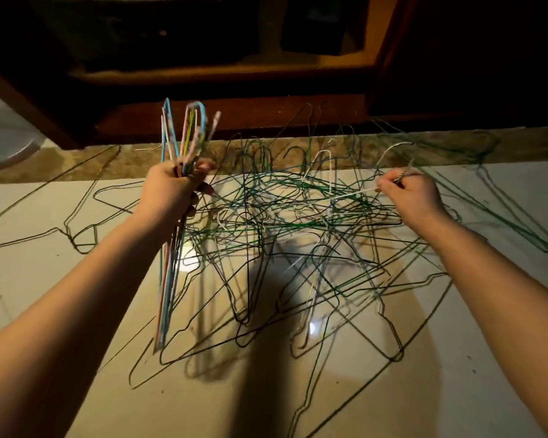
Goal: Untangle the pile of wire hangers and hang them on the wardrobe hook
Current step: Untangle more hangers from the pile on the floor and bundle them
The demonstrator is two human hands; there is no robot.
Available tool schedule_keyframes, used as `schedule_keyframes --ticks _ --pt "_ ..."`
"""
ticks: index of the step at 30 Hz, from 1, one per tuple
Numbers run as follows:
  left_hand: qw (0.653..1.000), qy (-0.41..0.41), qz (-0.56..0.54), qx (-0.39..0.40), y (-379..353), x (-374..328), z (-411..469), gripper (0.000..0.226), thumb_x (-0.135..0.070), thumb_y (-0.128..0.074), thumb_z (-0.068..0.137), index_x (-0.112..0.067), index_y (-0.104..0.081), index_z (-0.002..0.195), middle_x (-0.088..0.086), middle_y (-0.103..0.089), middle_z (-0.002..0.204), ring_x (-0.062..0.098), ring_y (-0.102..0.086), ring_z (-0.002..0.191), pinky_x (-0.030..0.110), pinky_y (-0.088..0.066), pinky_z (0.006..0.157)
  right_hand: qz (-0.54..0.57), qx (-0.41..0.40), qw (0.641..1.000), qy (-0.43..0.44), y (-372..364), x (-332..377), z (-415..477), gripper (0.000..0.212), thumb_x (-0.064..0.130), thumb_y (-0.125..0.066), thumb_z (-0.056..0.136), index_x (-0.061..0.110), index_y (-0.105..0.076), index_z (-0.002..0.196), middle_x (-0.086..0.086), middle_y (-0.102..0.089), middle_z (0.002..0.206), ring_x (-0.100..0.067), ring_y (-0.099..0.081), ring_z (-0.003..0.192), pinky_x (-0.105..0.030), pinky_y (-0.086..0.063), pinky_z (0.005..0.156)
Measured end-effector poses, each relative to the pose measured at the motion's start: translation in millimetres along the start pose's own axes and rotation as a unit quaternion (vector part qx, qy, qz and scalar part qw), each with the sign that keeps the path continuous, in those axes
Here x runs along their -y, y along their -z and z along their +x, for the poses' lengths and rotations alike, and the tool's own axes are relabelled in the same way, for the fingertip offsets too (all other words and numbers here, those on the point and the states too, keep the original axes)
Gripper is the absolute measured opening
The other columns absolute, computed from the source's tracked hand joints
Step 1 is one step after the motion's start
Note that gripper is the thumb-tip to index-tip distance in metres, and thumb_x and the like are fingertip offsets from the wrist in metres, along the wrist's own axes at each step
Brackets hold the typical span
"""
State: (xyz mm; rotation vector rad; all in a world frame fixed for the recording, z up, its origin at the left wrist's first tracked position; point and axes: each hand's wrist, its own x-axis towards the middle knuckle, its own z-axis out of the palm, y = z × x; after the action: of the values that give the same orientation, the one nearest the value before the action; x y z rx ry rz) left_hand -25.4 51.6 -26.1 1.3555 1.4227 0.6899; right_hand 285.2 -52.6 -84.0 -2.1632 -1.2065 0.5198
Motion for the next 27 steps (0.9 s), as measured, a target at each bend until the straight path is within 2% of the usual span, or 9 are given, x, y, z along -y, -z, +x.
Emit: schedule_keyframes --ticks 4,6,9,13,16,19,21,25,27 --pt "0.995 0.003 0.097 -0.014 5 33 9 0.020 -0.024 -0.055 0.093 -0.015 -0.065 0.108 -0.002 -0.061 0.068 0.010 -0.039 0.049 0.024 -0.031 0.046 0.001 0.028 0.999 0.017 -5 4 -8 0.022 0.019 -0.056 0.092 0.001 -0.068 0.091 -0.014 -0.066 0.091 -0.026 -0.057 0.088 -0.035 -0.043 0.080" --pt "0.994 0.017 0.105 -0.017 4 48 12 0.021 -0.024 -0.056 0.092 -0.014 -0.065 0.107 -0.001 -0.062 0.066 0.009 -0.042 0.044 0.023 -0.031 0.046 0.004 0.017 1.000 0.015 -5 3 -9 0.021 0.019 -0.056 0.092 0.002 -0.068 0.091 -0.013 -0.065 0.091 -0.025 -0.056 0.087 -0.035 -0.043 0.080" --pt "0.994 0.038 0.097 -0.017 1 63 13 0.017 -0.021 -0.055 0.093 -0.012 -0.067 0.102 -0.002 -0.062 0.060 0.005 -0.042 0.038 0.022 -0.029 0.044 0.018 0.011 1.000 0.002 -2 -1 -10 0.018 0.018 -0.056 0.092 0.004 -0.068 0.090 -0.009 -0.062 0.086 -0.019 -0.053 0.084 -0.026 -0.037 0.072" --pt "0.992 0.031 0.119 -0.003 -3 73 9 0.018 -0.017 -0.056 0.092 -0.008 -0.065 0.105 0.007 -0.062 0.074 -0.004 -0.043 0.030 0.020 -0.032 0.041 0.018 0.041 0.999 -0.001 -2 -2 -11 0.018 0.016 -0.055 0.092 0.003 -0.067 0.093 -0.006 -0.058 0.084 -0.017 -0.050 0.084 -0.022 -0.034 0.065" --pt "0.993 0.043 0.108 0.004 -3 76 4 0.022 -0.019 -0.056 0.092 -0.009 -0.063 0.110 0.010 -0.062 0.082 -0.001 -0.045 0.034 0.017 -0.030 0.038 0.006 0.054 0.998 0.009 -4 1 -12 0.017 0.016 -0.054 0.093 0.004 -0.067 0.094 -0.005 -0.058 0.087 -0.017 -0.051 0.087 -0.022 -0.034 0.068" --pt "0.992 0.044 0.119 0.019 2 82 -1 0.016 -0.018 -0.054 0.093 -0.016 -0.063 0.105 0.008 -0.064 0.079 0.011 -0.042 0.049 0.026 -0.029 0.046 0.007 0.067 0.998 0.020 -4 4 -14 0.015 0.015 -0.054 0.093 0.008 -0.067 0.092 -0.003 -0.058 0.084 -0.016 -0.051 0.086 -0.021 -0.034 0.068" --pt "0.988 0.036 0.150 0.027 5 89 -5 0.017 -0.012 -0.053 0.093 -0.016 -0.064 0.105 0.010 -0.067 0.081 0.014 -0.042 0.052 0.026 -0.030 0.050 0.026 0.056 0.998 0.020 -2 7 -16 0.012 0.014 -0.053 0.093 0.011 -0.064 0.087 -0.003 -0.056 0.077 -0.016 -0.049 0.083 -0.020 -0.035 0.062" --pt "0.973 0.032 0.226 0.040 3 100 -19 0.033 0.006 -0.048 0.088 -0.016 -0.065 0.106 0.011 -0.067 0.092 0.023 -0.049 0.050 0.022 -0.030 0.044 0.066 0.028 0.997 0.003 1 8 -11 0.013 0.015 -0.055 0.092 0.012 -0.064 0.083 0.002 -0.055 0.072 -0.015 -0.050 0.085 -0.024 -0.036 0.070" --pt "0.968 0.023 0.242 0.057 0 104 -27 0.031 0.006 -0.048 0.087 -0.012 -0.066 0.106 0.011 -0.066 0.091 0.014 -0.043 0.049 0.022 -0.029 0.044 0.081 0.030 0.996 -0.020 1 6 -8 0.021 0.017 -0.057 0.091 0.022 -0.060 0.070 0.009 -0.053 0.071 -0.015 -0.051 0.080 -0.026 -0.037 0.073"
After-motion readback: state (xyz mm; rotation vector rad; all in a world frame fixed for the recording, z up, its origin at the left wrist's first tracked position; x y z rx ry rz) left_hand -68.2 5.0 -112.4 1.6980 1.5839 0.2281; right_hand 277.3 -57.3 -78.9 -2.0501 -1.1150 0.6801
